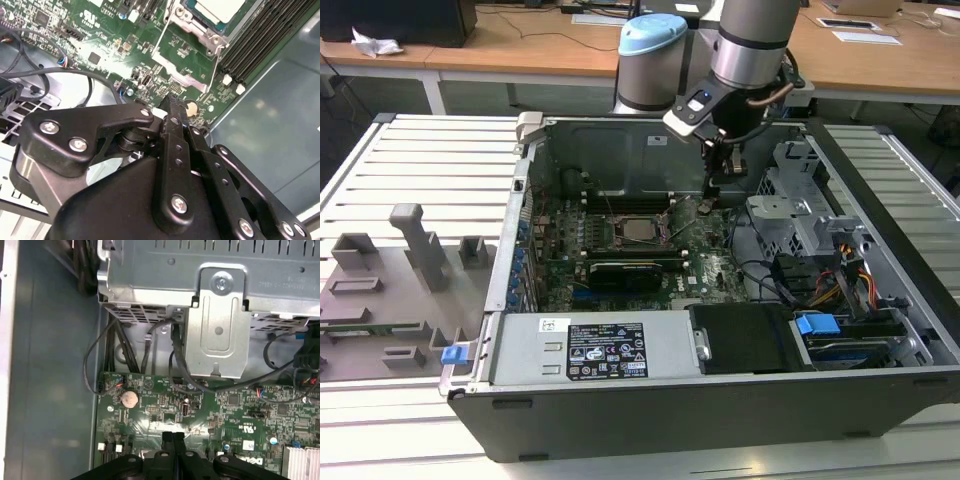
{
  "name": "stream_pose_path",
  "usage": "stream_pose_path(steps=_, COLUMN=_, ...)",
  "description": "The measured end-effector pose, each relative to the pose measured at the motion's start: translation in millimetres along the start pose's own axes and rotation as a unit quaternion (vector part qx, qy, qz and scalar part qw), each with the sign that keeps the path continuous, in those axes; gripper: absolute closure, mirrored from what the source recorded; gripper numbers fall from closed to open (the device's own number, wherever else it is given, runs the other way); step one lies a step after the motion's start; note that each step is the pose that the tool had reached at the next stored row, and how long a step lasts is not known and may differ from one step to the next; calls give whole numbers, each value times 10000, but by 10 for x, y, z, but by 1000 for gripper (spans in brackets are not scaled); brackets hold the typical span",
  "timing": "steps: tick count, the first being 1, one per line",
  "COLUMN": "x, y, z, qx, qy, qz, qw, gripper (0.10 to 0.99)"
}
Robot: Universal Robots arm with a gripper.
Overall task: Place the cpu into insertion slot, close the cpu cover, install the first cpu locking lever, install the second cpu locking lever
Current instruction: 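Close the cpu cover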
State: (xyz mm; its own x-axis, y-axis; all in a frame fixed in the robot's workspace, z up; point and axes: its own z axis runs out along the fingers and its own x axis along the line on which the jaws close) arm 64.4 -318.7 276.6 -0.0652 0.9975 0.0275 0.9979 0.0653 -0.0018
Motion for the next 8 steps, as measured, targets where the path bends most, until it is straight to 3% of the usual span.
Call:
stream_pose_path(steps=2, x=-2, y=34, z=4, qx=0, qy=2, qz=-1, qw=10000, gripper=980)
stream_pose_path(steps=8, x=-4, y=37, z=65, qx=0, qy=3, qz=0, qw=10000, gripper=980)
